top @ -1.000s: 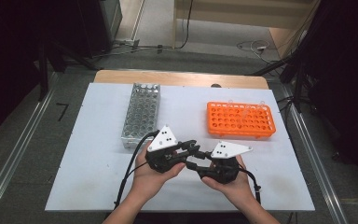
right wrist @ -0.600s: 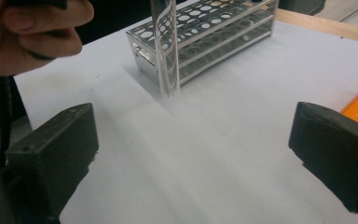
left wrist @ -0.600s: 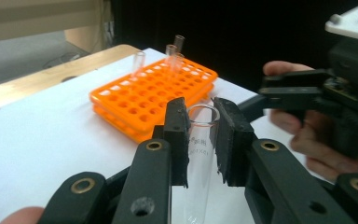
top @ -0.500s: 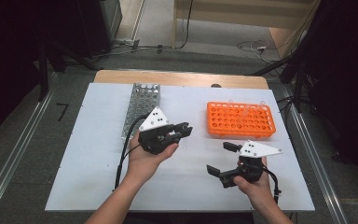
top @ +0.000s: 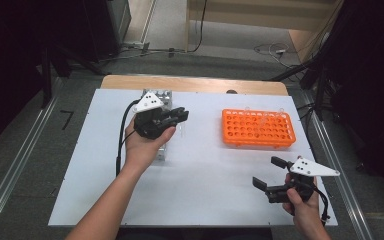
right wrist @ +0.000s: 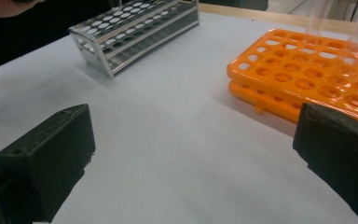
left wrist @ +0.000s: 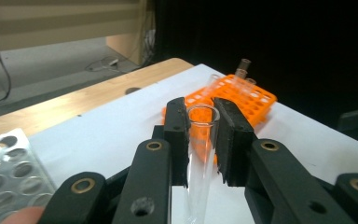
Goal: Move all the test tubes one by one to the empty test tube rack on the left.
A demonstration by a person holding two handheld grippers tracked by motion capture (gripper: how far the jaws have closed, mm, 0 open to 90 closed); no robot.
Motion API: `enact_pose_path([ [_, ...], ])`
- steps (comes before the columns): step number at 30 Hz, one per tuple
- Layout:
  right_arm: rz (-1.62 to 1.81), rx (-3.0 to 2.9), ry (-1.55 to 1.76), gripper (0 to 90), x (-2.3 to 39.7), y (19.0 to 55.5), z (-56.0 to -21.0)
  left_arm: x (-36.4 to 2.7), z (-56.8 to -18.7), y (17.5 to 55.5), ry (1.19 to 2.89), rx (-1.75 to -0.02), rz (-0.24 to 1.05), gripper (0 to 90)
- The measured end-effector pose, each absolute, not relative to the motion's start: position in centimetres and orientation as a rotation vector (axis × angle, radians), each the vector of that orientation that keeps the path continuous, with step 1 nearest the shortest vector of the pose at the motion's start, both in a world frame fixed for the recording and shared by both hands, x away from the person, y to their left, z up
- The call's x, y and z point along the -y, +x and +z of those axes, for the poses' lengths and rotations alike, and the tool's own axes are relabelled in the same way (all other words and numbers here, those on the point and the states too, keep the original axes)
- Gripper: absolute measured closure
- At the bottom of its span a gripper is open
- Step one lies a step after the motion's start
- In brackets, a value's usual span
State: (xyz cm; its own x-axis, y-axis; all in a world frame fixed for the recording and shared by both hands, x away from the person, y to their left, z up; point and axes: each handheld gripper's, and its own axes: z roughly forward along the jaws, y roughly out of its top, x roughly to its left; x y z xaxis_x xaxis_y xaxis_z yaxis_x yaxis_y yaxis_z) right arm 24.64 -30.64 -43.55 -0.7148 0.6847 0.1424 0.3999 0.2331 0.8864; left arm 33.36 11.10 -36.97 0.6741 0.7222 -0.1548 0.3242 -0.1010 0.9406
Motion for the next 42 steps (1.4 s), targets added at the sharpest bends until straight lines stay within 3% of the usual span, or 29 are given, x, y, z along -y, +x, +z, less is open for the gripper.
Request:
enact_pose_path([
  [24,1.488,-2.192,1.062,0.0,33.1,25.1,-44.6,-14.4,-36.3,42.8,1.605,-0.993,0.578,75.9],
  [42,1.499,-2.18,1.078,0.0,33.6,25.1,-44.6,-15.0,-38.5,47.8,1.567,-1.124,0.642,75.9],
])
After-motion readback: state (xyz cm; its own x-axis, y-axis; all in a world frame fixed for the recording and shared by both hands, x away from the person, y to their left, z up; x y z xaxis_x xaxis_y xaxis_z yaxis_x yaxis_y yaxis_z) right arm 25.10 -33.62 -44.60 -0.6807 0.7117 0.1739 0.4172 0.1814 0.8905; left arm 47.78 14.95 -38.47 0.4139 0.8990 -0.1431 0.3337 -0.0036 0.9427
